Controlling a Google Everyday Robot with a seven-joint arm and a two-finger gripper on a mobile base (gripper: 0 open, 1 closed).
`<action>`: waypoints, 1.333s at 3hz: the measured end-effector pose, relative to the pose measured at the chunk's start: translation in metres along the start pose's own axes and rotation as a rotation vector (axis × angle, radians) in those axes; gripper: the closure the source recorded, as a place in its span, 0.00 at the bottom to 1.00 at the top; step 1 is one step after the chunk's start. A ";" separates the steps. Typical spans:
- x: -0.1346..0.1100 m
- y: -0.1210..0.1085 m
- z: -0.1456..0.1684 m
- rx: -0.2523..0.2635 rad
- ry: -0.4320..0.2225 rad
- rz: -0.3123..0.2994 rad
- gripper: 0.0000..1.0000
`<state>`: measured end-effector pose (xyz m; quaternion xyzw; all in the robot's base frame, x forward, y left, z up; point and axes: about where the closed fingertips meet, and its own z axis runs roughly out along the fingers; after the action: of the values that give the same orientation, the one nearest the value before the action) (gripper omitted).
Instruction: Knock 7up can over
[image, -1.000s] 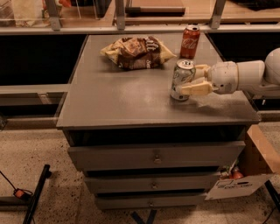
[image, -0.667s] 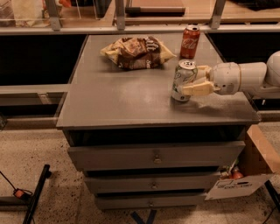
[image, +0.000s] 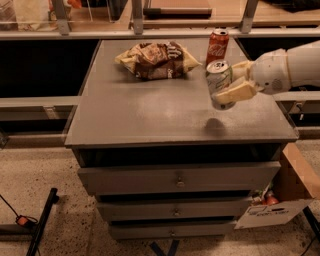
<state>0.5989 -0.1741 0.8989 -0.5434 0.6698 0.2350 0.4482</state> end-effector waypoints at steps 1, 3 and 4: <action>-0.020 0.009 -0.004 0.052 0.271 -0.038 1.00; 0.020 0.020 0.025 -0.114 0.745 -0.103 1.00; 0.055 0.023 0.029 -0.215 0.999 -0.117 0.82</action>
Offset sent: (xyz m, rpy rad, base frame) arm 0.0022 -0.0465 -0.0264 -1.1190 0.1716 -0.0626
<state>0.5873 -0.1721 0.8337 -0.6690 0.7426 -0.0114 0.0275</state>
